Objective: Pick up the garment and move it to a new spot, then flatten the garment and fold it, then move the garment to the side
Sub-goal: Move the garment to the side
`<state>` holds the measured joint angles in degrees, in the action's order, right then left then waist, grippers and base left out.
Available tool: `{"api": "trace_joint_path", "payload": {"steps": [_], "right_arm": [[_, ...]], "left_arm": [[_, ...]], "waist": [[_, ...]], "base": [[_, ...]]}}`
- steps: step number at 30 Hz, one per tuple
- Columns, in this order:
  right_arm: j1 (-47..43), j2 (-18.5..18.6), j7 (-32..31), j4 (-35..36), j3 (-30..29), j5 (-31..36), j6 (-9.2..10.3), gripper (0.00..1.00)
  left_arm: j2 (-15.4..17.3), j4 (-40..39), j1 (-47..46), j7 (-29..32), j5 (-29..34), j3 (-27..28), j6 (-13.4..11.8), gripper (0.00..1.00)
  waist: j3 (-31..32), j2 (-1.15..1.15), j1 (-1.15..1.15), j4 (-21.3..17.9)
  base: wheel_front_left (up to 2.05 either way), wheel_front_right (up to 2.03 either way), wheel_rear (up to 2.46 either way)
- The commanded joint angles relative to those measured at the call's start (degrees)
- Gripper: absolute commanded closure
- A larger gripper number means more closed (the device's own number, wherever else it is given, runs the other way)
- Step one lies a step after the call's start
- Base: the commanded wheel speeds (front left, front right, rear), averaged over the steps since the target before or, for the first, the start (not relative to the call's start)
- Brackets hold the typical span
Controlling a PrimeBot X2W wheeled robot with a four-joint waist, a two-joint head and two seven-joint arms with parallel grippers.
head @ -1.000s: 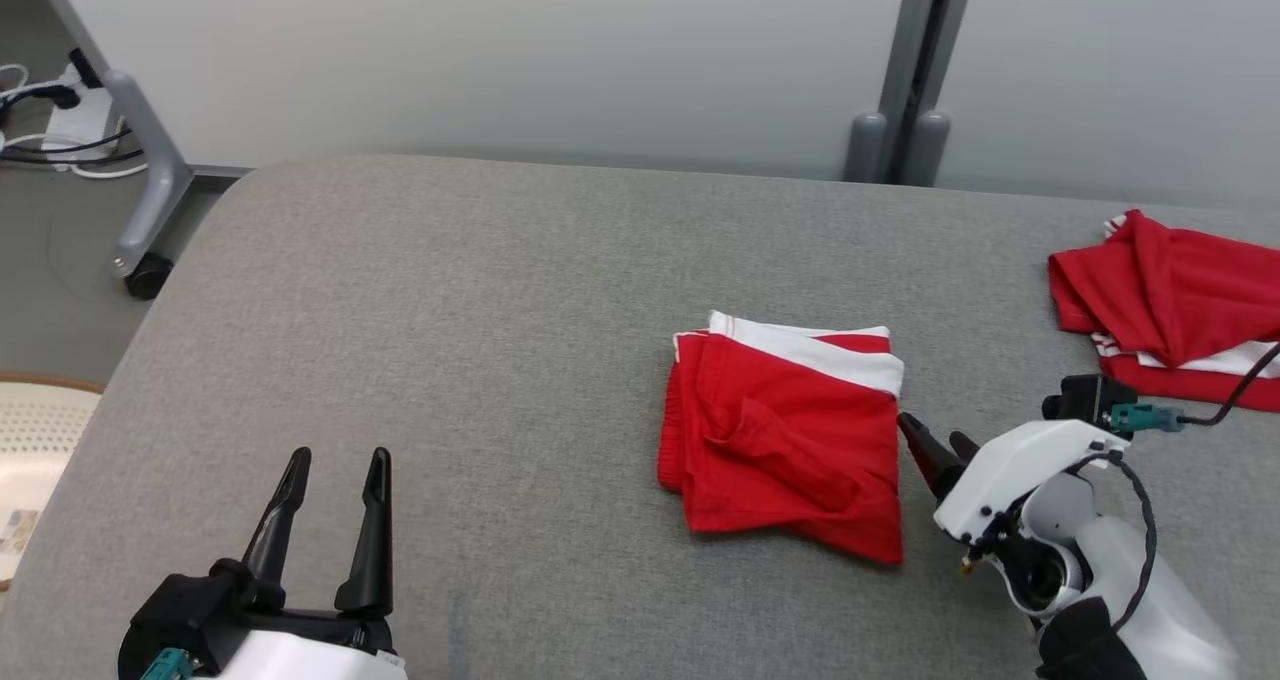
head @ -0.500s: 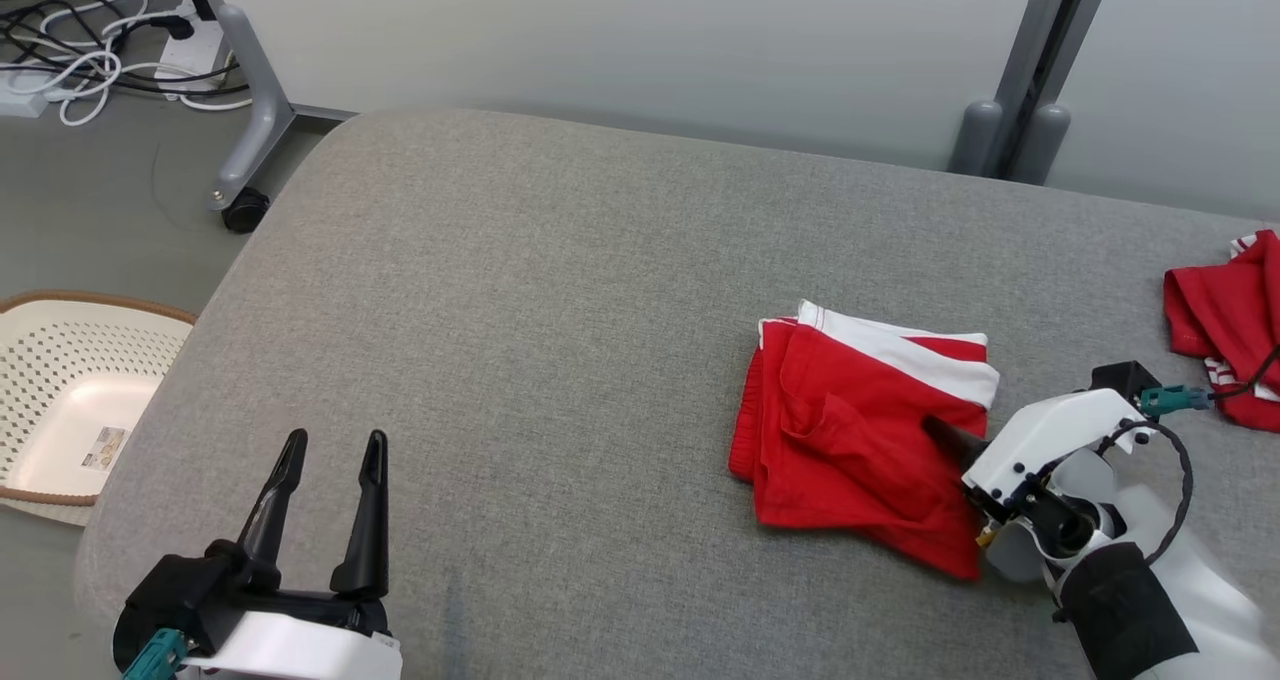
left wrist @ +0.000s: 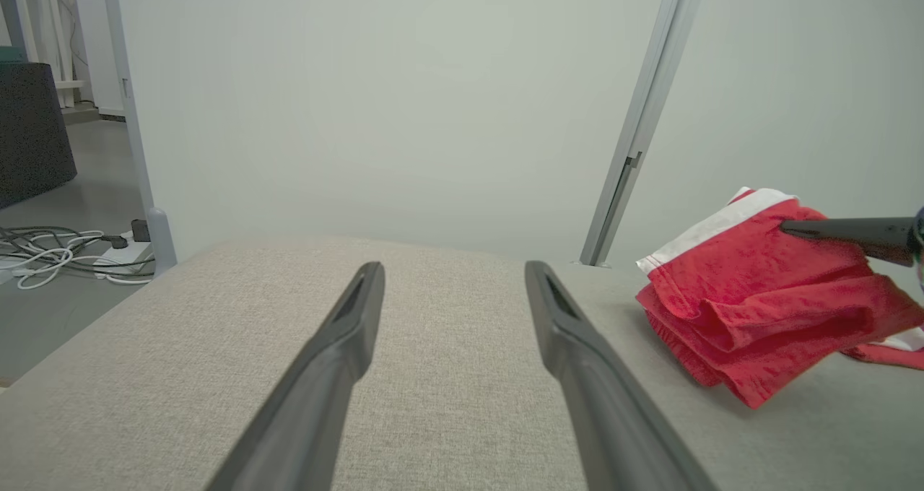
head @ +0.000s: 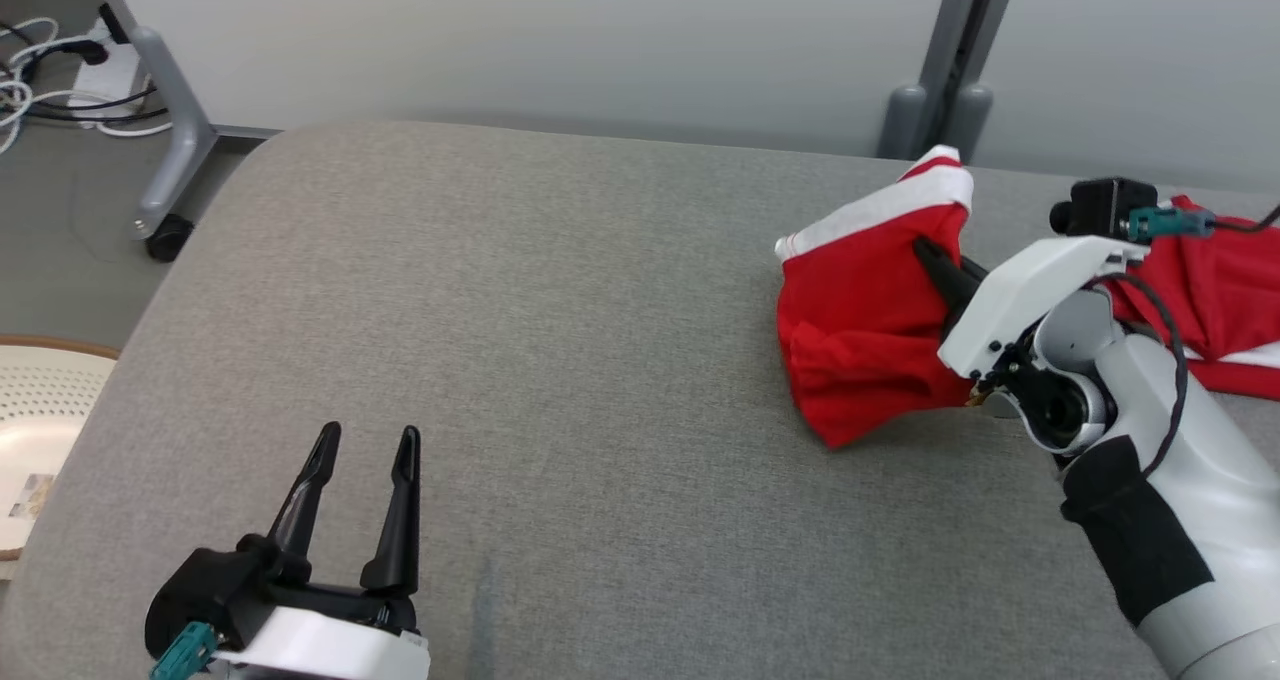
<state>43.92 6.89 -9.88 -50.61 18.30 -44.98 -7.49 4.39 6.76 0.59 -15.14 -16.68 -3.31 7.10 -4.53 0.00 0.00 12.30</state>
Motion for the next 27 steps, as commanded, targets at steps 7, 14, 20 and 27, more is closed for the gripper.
{"api": "trace_joint_path", "payload": {"steps": [7,14,20,27], "right_arm": [[4.5,7.1,-3.0,9.1,7.4,-5.8,-0.01,1.0],[9.6,15.0,-3.4,13.4,10.7,-10.5,-0.01,1.0],[15.1,21.6,-2.6,14.6,12.7,-14.6,-0.01,1.0],[19.5,28.7,-3.8,13.9,15.9,-13.8,-0.01,1.0]], "left_arm": [[0.0,-0.8,-4.1,0.0,-0.3,-2.4,0.4,0.0],[2.6,-1.8,-7.8,0.0,-1.1,-4.7,0.4,0.0],[5.6,-2.9,-11.7,0.0,-2.2,-7.0,0.4,0.0],[7.1,-3.0,-12.8,0.0,-2.5,-8.2,0.4,0.0]], "waist": [[-5.6,0.0,0.0,-6.0],[-13.0,0.0,0.0,-8.8],[-20.2,0.0,0.0,-9.1],[-23.0,0.0,0.0,-9.3]], "base": [[0.0,0.0,0.0],[0.0,0.0,0.0],[0.0,0.0,0.0],[0.0,0.0,0.0]]}}
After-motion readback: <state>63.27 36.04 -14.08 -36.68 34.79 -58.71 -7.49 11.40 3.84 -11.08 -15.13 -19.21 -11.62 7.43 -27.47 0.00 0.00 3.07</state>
